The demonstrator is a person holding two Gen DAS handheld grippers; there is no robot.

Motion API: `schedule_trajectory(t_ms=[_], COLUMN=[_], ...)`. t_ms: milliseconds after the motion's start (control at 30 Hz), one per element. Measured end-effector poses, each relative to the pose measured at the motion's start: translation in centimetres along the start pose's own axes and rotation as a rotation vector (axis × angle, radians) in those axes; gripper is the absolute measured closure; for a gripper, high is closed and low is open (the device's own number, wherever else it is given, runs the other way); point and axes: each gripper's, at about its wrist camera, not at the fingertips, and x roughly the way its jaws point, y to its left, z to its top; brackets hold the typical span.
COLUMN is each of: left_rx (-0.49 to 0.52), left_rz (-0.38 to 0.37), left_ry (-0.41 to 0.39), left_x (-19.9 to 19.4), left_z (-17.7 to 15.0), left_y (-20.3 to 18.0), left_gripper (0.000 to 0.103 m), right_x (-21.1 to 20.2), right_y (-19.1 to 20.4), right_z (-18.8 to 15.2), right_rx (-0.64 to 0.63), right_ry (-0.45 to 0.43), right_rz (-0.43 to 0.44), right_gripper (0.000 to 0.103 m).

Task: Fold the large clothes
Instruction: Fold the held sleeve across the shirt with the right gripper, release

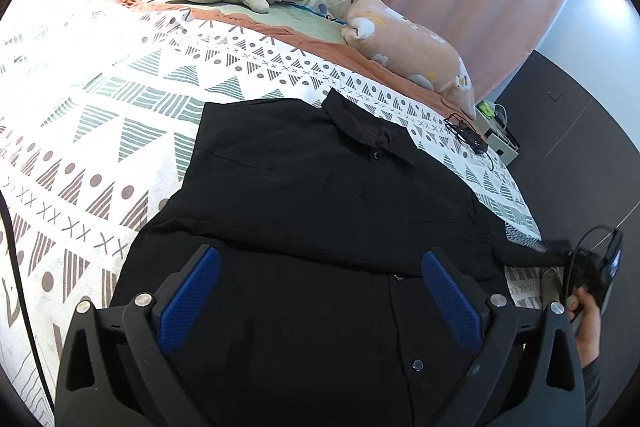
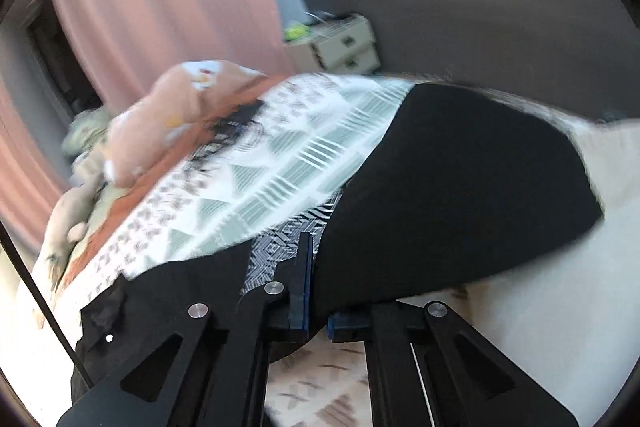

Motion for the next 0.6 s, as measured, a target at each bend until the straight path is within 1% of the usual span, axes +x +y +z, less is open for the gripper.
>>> schedule_trajectory(t_ms=[167, 233, 333, 433, 467, 600], left_rx=[-0.014, -0.021, -0.035, -0.044, -0.047, -0.056], left_rz=[-0.017, -0.018, -0.024, -0.027, -0.022, -0.023], left_ry=[-0.017, -0.015, -0.017, -0.023, -0.024, -0.019], left_x=[-0.7, -0.8, -1.0, -1.3, -1.3, -1.3], left_z=[0.4, 0.4, 0.5, 0.7, 0.7, 0.8], left_y=[0.3, 0.5, 0.9, 1.2, 1.3, 1.4], left_gripper=[0.0, 0.0, 0.0, 0.0, 0.0, 0.0], right_x=[-3.2, -4.5, -5.6, -6.1, -5.9, -4.5], right_y=[5.0, 7.1, 9.3, 11.5, 11.6, 13.4], right_z=[0.6, 0.3, -0.5, -1.8, -1.9, -3.9], right_rx=[-0.126, -0.173, -0.218, -0.266, -0.276, -0.296], right_ry=[-0.037, -0.044, -0.041, -0.031, -0.025, 0.037], right_rz=[0.095, 0.132, 0.181, 0.219, 0.228, 0.281], right_gripper=[0.102, 0.102, 0.102, 0.102, 0.102, 0.102])
